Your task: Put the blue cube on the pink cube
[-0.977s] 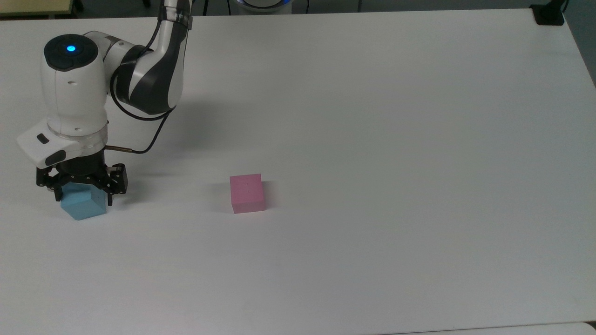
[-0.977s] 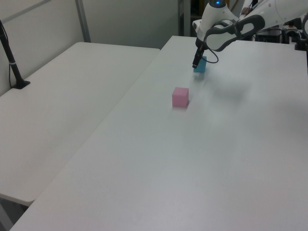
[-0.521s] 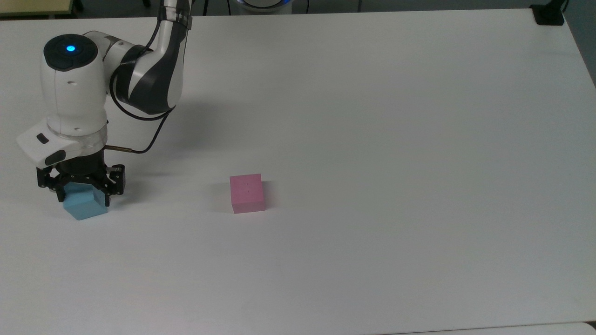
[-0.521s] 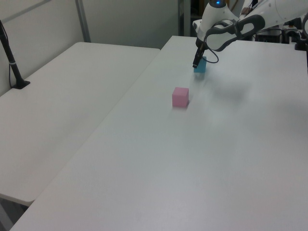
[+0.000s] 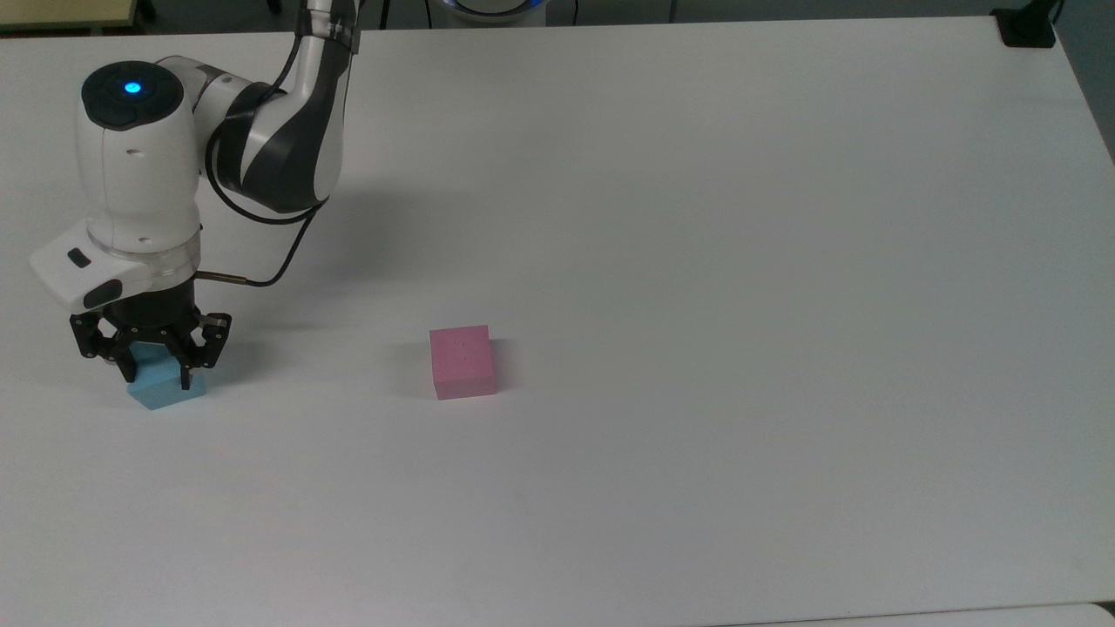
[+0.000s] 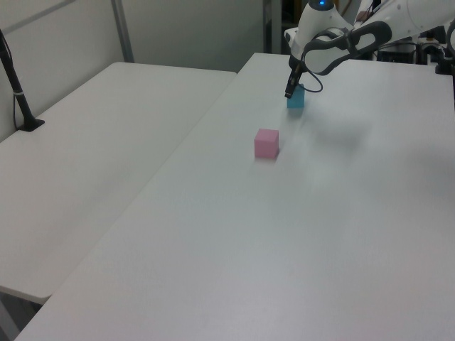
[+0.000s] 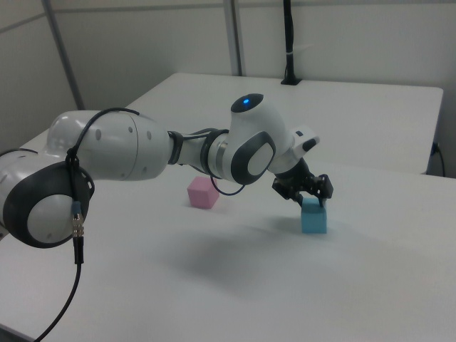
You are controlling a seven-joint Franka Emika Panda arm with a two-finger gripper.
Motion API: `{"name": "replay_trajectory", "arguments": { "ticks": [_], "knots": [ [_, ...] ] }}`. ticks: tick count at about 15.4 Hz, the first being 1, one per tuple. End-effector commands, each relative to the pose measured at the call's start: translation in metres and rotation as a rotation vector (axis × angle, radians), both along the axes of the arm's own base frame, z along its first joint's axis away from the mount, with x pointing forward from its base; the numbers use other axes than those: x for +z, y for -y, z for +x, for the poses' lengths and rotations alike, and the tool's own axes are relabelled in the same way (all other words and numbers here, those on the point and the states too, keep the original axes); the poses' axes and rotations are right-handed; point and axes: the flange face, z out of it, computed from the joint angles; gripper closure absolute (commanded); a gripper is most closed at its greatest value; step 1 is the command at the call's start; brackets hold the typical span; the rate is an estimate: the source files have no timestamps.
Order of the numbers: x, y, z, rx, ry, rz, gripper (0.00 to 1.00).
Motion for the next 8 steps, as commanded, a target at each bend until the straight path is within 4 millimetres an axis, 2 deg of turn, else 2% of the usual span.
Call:
{"name": "replay_trajectory", "arguments": {
  "ticks": [1, 5, 8],
  "knots": [
    [-0.003, -0.009, -0.007, -0.008, -0.037, 0.023, 0.69],
    [0.025, -0.011, -0.007, -0.026, -0.089, 0.047, 0.68],
    [0.061, -0.042, -0.002, 0.01, -0.053, 0.043, 0.66]
  ]
}}
